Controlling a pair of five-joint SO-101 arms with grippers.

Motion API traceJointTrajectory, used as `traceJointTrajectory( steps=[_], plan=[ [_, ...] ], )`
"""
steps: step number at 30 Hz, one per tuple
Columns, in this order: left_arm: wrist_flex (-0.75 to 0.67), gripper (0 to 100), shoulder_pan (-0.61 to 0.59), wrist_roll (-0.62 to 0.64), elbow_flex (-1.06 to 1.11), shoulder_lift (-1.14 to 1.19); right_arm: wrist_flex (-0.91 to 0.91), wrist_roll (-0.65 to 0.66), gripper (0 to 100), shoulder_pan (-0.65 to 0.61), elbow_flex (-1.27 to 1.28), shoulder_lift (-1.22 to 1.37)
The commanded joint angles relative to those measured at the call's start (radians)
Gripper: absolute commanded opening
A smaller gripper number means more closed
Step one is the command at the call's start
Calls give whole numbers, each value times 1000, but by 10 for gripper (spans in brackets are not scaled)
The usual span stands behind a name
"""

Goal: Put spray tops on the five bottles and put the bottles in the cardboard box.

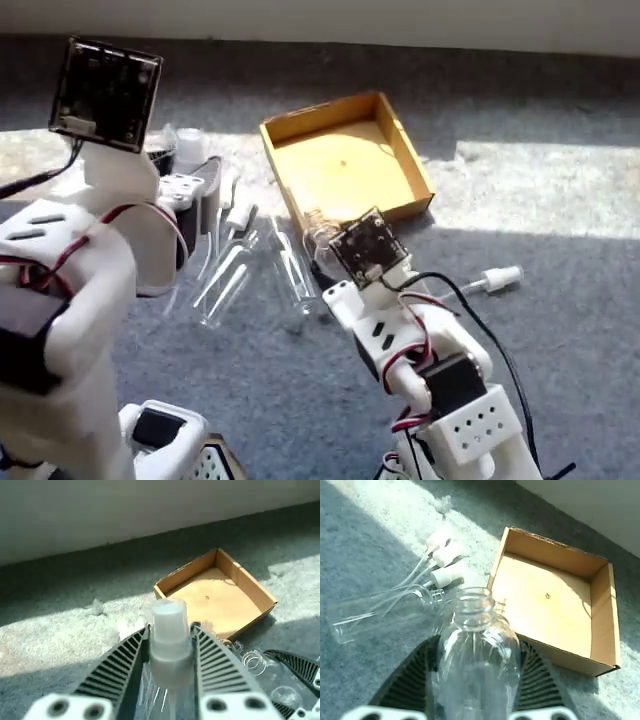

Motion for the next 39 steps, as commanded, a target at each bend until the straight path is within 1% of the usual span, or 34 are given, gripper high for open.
traceJointTrajectory(
  steps=[1, 3, 7, 9, 11, 13, 17, 20, 23, 28, 30, 34, 39],
  plan=[
    [-176, 50, 130, 140, -15, -35, -113, -15, 5, -10, 127, -194],
    [-238, 50, 177, 183, -10, -35, -113, -15, 5, -10, 194, -280],
    [-330, 50, 232, 290, -7, -35, -111, -20, 5, -10, 288, -401],
    [-358, 50, 257, 319, -5, -28, -110, -69, 5, -10, 311, -435],
    [-377, 50, 278, 327, 24, -27, -81, -110, 5, -10, 317, -452],
    [-436, 49, 295, 327, 107, -30, -48, -126, 5, -12, 315, -466],
    [-631, 46, 297, 330, 297, -35, -44, -124, 5, -70, 315, -466],
    [-733, 46, 306, 331, 357, -35, -45, -124, 5, -116, 320, -466],
    [-740, 46, 317, 364, 369, -35, -45, -124, 5, -116, 315, -466],
    [-743, 46, 309, 358, 409, -33, -45, -124, 5, -116, 315, -466],
    [-743, 46, 280, 330, 438, -35, -44, -124, 5, -116, 315, -466],
    [-743, 46, 217, 330, 446, -35, -42, -124, 5, -116, 315, -466],
    [-740, 46, 199, 330, 453, -35, -42, -124, 5, -116, 315, -466]
  ],
)
